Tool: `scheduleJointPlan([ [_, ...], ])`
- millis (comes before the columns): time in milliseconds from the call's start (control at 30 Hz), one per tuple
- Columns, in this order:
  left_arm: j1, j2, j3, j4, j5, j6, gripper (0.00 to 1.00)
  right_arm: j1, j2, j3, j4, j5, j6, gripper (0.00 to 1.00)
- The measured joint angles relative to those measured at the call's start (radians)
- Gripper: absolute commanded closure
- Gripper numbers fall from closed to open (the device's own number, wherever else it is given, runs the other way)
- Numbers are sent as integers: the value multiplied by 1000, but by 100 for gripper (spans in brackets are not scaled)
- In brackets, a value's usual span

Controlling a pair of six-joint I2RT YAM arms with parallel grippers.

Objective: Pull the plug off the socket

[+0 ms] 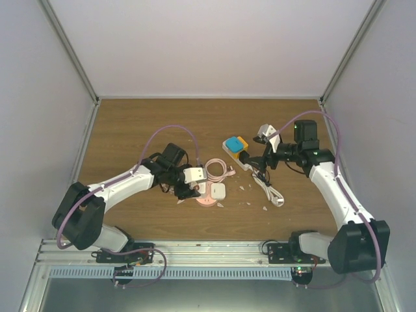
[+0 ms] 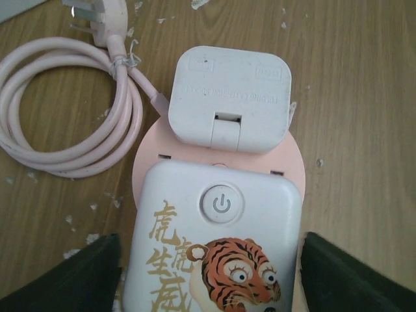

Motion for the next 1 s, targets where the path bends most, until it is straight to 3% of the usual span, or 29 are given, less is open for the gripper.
scheduleJointPlan([
  [67,-1,-2,-1,-2,5,-12,3,11,-9,-5,0,12,0,0],
  [100,-1,-6,-1,-3,5,-21,1,16,-15,-8,0,17,-1,0],
  [367,16,-162,-5,-30,8,-40,1,101,-27,-10,0,72,-33,0],
  [600,131,-301,-94,-44,63,4,1,257,44,-11,21,124,-43,0],
  [800,323,-327,-169,-77,167,119,5,417,151,-14,98,197,-35,0],
  [1000,354,-293,-227,-56,215,220,11,522,254,-16,156,264,-28,0],
])
